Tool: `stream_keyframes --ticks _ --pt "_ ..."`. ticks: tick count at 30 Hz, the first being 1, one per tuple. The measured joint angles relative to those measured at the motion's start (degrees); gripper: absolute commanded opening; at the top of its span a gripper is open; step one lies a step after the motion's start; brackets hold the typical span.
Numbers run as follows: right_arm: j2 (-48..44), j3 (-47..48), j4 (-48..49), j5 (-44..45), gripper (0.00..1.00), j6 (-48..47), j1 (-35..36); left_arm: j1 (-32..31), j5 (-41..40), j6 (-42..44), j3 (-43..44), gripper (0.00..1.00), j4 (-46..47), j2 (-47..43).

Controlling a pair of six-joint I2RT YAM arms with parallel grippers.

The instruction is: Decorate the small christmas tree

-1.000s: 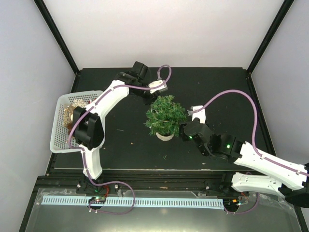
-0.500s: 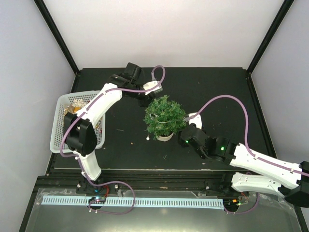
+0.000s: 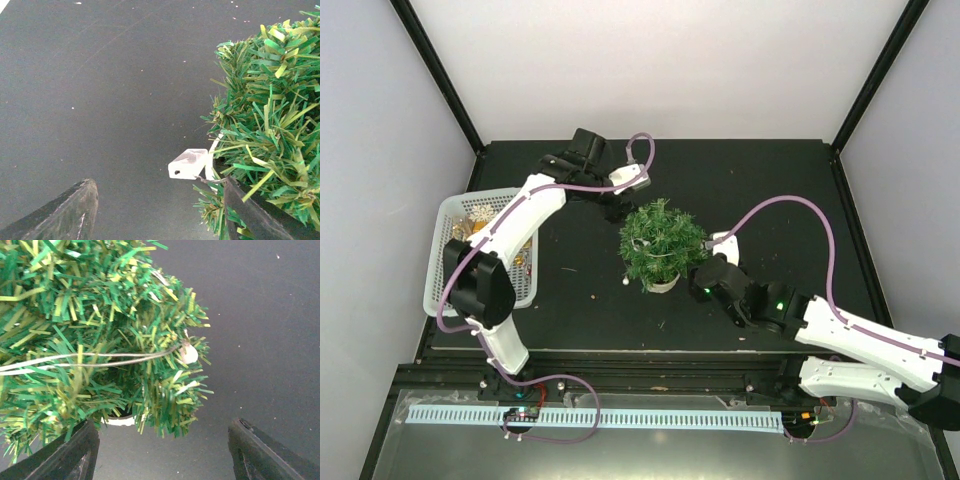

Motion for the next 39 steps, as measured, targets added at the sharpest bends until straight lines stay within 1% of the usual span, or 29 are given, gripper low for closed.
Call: stream_keyframes --ticks 1,3,14,21,27,30,36,39 --pt "0.00 -0.13 0.13 0.00 0.72 0.00 -0.24 0.24 -0.20 -0.20 -0.22 0.81 0.02 -0.24" --pt "0.00 -0.42 0.44 -0.04 0.72 0.00 -0.72 0.81 -0.50 -0.44 -0.70 0.84 0.13 -0.70" --pt "-1.64 -3.61 3.58 -2.71 0.72 -0.11 -3.56 4.72 -0.85 -2.38 -1.79 0.88 1.42 -2.32" --pt "-1.70 -5.49 6.23 -6.29 0.72 -0.42 -7.15 7.76 -0.72 -3.72 -6.23 0.88 2.38 -7.13" --pt "-0.66 -5.90 9.33 -9.35 0.71 -1.36 -10.97 10.45 -0.35 -5.16 -11.43 0.88 2.71 -16.13" --pt "0.90 -5.90 11.17 -10.75 0.71 -2.12 -13.16 10.67 0.00 -5.66 -14.64 0.89 2.78 -21.75" --pt "5.64 -4.96 13.57 -12.68 0.71 -4.13 -16.85 10.67 2.58 -6.54 -23.21 0.95 3.32 -35.87" --pt "7.82 -3.74 14.62 -13.18 0.71 -5.05 -18.78 10.67 4.28 -6.49 -27.74 0.95 3.45 -42.23"
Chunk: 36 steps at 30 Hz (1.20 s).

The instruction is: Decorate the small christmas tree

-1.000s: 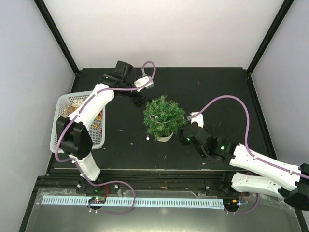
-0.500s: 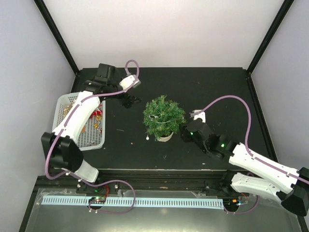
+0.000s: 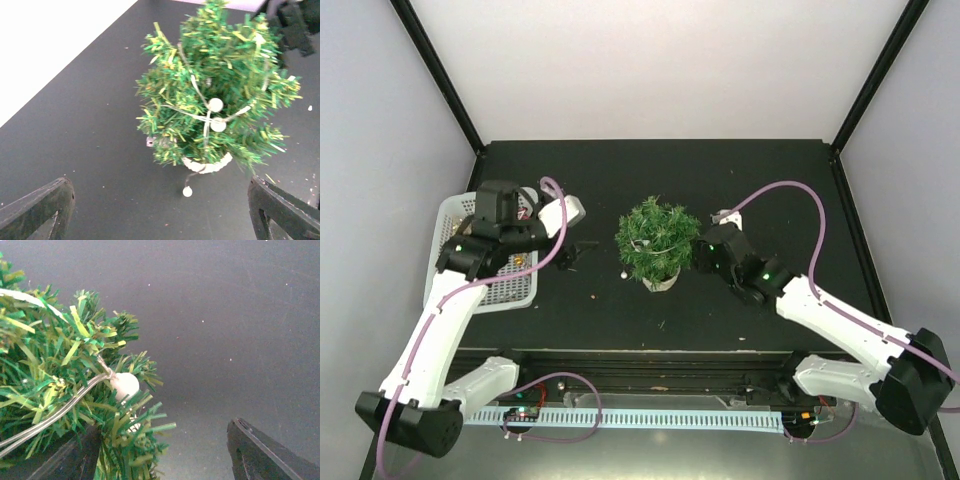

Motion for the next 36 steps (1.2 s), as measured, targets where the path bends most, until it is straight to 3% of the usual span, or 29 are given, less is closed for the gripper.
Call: stream_keyframes --ticks 10,20,28,36 --pt "5.07 4.33 1.81 -0.83 0.71 -3.04 -3.43 -0.13 5.40 3.28 -5.77 0.95 -1.05 -4.13" --pt "11.02 8.26 5.62 -5.75 0.70 -5.09 -9.18 -5.11 6.56 7.78 -11.56 0.90 0.31 2.29" --pt "13.57 9.84 6.54 -10.03 0.72 -5.95 -11.89 -6.88 5.92 4.09 -16.39 0.85 9.05 11.17" --pt "11.91 9.84 6.34 -11.58 0.75 -6.19 -11.93 -8.13 5.88 -2.73 -23.39 0.85 21.44 12.57"
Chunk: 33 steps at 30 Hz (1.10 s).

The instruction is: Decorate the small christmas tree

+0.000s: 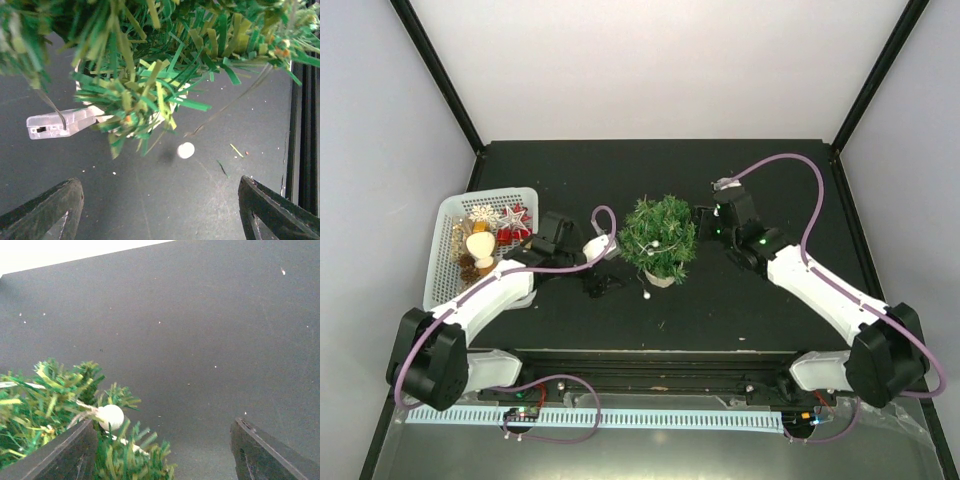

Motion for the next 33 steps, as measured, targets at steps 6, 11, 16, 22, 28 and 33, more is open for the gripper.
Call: stream_keyframes --ticks 6,11,16,22,28,33 --pt "-3.32 0.00 -0.15 -0.50 0.78 -0.02 -0.02 -2.56 0.09 -5.33 -2.67 0.83 7.37 1.51" --pt "-6.01 0.00 -0.48 -0.55 0.78 -0.04 0.00 -3.41 0.13 -9.03 -2.54 0.79 11.50 6.05" --pt "-7.91 0.00 -1.51 -0.48 0.80 -0.04 -0.07 -3.67 -0.07 -12.79 -1.99 0.66 15.47 9.55" --pt "-8.96 0.00 -2.21 0.04 0.80 -0.39 -0.07 -4.83 0.09 -15.10 -2.10 0.40 18.82 10.47" --pt "-8.96 0.00 -2.16 0.42 0.80 -0.42 -0.07 -5.49 0.85 -15.23 -2.38 0.11 20.15 11.93" --pt "-8.96 0.00 -2.16 0.46 0.80 -0.42 -0.04 -5.51 1.07 -15.19 -3.87 0.07 19.98 9.90"
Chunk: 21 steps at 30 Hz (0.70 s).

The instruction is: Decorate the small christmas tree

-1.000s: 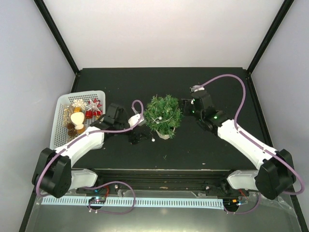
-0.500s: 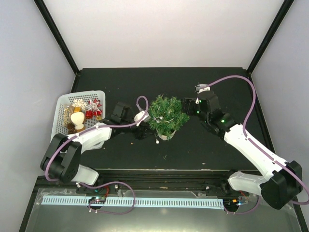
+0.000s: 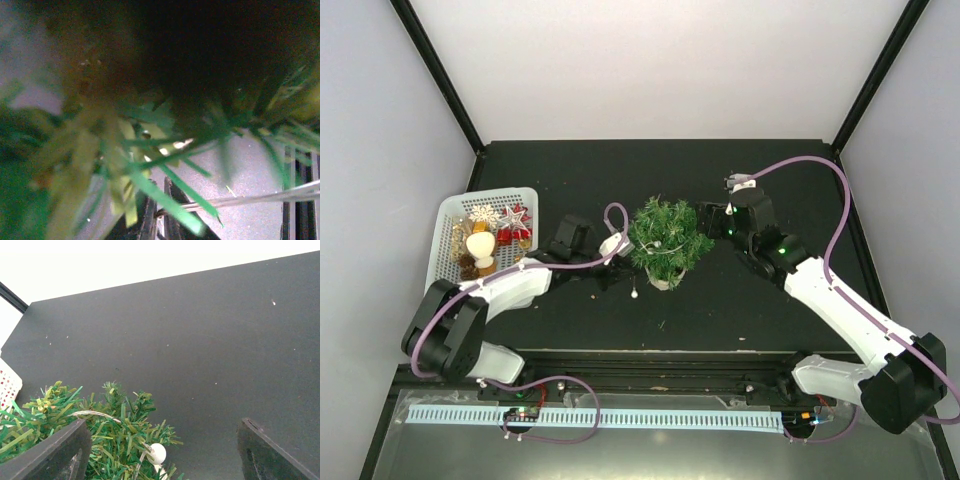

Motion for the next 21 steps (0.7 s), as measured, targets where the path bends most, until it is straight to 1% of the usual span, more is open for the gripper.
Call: stream_keyframes --ticks 2,10,15,21 --pt "0.00 0.00 -0.02 0.00 0.80 0.00 0.00 0.00 -0.04 0.22 0.02 0.05 -0.37 -1.46" --pt "0.00 0.00 -1.27 0.33 0.80 -0.02 0.00 0.26 -0.37 3.85 0.02 0.04 -5.60 -8.92" --pt "0.00 0.00 -2.56 0.15 0.77 0.04 0.00 0.63 -0.87 6.75 0.15 0.02 -9.81 -12.96" --pt "-1.53 -1.16 -3.91 -1.62 0.73 0.17 0.00 1.20 -2.84 11.58 0.59 0.02 -15.98 -14.84"
